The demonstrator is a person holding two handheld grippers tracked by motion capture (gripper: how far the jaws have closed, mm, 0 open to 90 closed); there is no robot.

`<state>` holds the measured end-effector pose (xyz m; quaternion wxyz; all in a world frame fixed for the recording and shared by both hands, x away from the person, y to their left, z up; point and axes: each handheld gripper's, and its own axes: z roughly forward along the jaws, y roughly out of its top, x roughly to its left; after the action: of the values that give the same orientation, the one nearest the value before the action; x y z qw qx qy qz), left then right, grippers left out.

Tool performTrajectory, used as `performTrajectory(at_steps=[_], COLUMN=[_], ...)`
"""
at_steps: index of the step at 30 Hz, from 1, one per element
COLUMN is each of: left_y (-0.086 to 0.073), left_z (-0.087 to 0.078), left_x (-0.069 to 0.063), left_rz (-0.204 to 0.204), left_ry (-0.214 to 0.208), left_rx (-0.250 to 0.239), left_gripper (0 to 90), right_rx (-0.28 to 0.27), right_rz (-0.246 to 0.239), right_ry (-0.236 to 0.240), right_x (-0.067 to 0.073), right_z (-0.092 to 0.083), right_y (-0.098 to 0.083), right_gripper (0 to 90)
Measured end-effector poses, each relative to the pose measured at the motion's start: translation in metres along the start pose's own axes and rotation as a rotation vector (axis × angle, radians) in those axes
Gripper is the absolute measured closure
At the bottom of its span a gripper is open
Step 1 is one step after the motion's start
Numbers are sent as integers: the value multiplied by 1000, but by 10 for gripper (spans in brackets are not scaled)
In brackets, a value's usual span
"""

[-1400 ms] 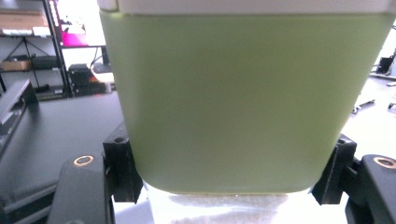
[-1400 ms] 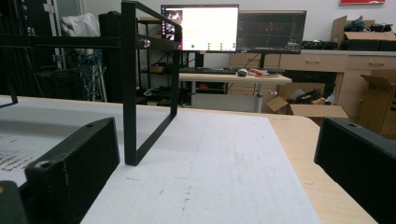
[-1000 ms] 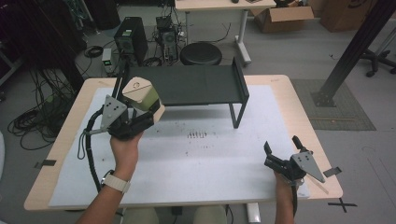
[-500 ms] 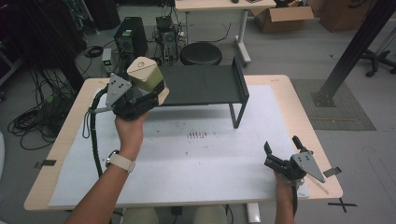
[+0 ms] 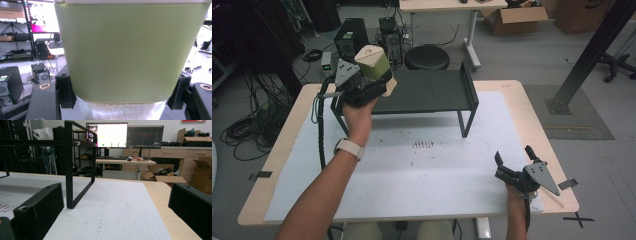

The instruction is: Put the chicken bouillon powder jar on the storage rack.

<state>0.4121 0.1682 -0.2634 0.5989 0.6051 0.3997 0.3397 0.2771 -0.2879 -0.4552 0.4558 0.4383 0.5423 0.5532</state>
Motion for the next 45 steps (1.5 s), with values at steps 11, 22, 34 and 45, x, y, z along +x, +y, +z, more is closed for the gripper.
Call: performTrajectory(at_steps=[11, 22, 34, 45], left_y=[-7, -24, -30, -28], left_z=[38, 58, 67, 72], left_x=[10, 18, 15, 14], left_rz=[-13, 9, 25, 28], left_ry=[28, 65, 86, 86], left_rx=[77, 151, 190, 250], left_gripper=[296, 296, 296, 295], right_rx=[0, -3, -4, -4], right_rz=[-1, -1, -2, -1], right_ry=[0, 0, 1, 1], right_x=[0, 0, 0, 0], right_z=[0, 0, 0, 0], right_y=[0, 0, 0, 0], right_gripper=[0, 0, 0, 0])
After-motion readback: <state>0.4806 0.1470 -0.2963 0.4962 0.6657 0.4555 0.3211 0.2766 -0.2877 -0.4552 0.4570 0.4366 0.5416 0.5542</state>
